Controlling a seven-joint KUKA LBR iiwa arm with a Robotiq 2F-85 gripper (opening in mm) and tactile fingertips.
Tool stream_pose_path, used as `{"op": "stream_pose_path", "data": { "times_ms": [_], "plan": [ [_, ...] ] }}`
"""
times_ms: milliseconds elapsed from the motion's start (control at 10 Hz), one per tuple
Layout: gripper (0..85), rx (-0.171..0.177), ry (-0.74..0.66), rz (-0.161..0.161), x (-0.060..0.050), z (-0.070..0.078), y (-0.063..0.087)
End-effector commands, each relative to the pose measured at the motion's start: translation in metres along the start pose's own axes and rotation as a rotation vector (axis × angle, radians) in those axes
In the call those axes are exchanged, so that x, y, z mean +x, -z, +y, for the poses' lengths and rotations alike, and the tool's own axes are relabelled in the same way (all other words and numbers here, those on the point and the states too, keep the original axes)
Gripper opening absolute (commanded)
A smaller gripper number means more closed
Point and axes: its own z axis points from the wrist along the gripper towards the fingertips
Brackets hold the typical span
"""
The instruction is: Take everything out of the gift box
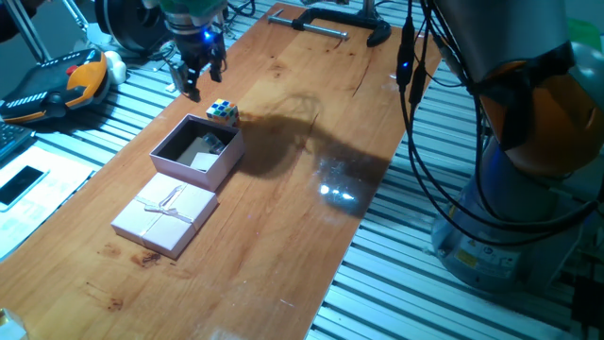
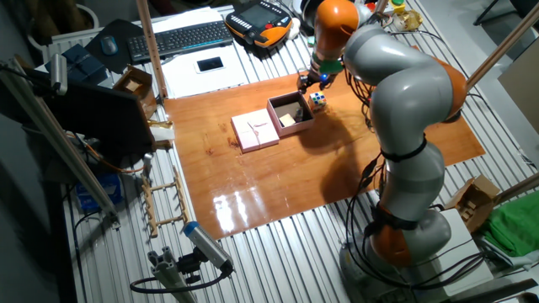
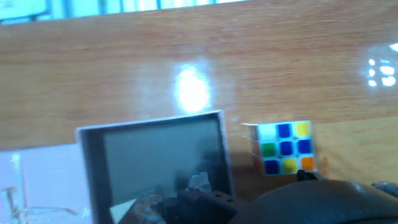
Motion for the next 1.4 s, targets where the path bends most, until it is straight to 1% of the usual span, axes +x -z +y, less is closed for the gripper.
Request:
{"op": "stream_pose_path", "data": {
  "times_ms": [0,100,300,500,700,800,900,1100,1300],
  "plan": [
    [70.7,0.001,0.006,-0.006,0.002,0.008,-0.001],
    [70.3,-0.001,0.009,-0.008,0.004,0.015,-0.001],
    [69.7,0.004,-0.026,0.000,0.008,0.026,0.001],
    [68.0,0.020,-0.092,0.000,0.015,0.040,-0.003],
    [66.3,0.052,-0.142,-0.005,0.022,0.051,-0.010],
    [65.3,0.056,-0.171,-0.006,0.025,0.052,-0.014],
    [64.3,0.056,-0.177,-0.006,0.027,0.050,-0.018],
    [62.0,0.041,-0.201,-0.006,0.031,0.043,-0.027],
    [61.7,0.041,-0.234,-0.024,0.038,0.046,-0.039]
  ]
}}
